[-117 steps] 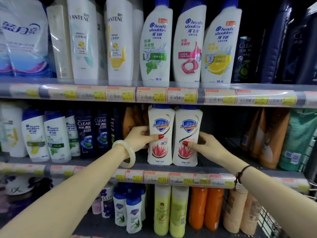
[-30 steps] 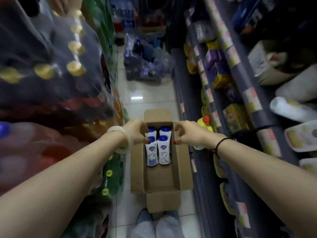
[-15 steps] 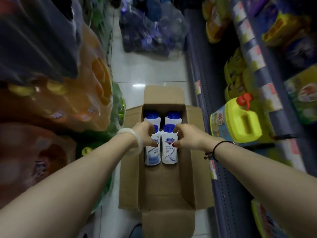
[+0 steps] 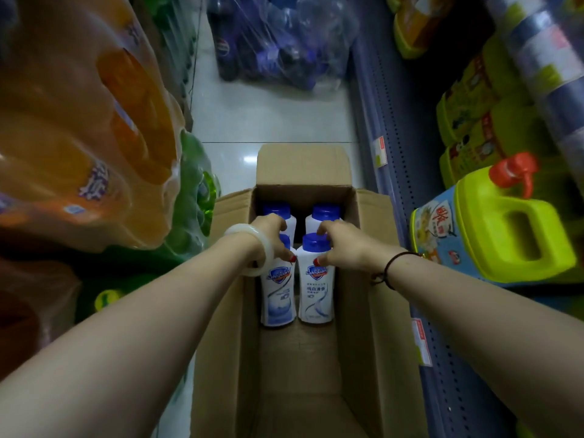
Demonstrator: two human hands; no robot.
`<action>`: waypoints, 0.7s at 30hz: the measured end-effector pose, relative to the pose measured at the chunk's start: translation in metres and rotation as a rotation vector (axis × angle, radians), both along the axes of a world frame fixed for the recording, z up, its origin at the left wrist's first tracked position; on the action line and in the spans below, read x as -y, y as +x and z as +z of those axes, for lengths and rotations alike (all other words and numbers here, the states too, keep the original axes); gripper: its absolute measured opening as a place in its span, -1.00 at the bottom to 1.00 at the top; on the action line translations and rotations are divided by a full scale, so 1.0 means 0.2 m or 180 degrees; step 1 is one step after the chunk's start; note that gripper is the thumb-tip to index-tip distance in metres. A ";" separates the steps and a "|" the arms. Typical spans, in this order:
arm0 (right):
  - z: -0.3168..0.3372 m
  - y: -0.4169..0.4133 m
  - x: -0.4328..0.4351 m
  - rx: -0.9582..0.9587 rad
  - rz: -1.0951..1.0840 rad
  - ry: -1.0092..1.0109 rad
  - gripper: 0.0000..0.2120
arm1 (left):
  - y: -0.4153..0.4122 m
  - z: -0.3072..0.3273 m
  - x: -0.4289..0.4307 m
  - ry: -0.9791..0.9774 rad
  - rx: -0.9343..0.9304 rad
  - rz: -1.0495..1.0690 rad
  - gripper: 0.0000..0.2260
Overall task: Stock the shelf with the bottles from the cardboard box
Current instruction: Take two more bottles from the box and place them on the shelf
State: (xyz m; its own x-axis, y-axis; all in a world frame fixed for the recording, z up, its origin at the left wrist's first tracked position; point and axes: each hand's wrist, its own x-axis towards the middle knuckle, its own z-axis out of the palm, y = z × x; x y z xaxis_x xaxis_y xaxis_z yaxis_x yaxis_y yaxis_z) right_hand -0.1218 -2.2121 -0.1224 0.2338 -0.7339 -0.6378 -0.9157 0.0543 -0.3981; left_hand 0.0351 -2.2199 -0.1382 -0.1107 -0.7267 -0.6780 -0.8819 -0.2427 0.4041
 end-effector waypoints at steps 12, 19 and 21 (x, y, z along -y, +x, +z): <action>-0.10 0.02 0.04 -0.0260 -0.0164 0.0109 -0.56 | -0.01 -0.05 0.02 0.0095 0.0078 0.0278 -0.46; -0.12 0.01 0.06 -0.0368 -0.0288 0.0094 -0.62 | -0.02 -0.10 -0.01 -0.0004 0.0113 0.0320 -0.56; -0.13 0.02 0.05 -0.0410 -0.0308 0.0113 -0.63 | -0.01 -0.11 -0.01 -0.0010 0.0139 0.0330 -0.57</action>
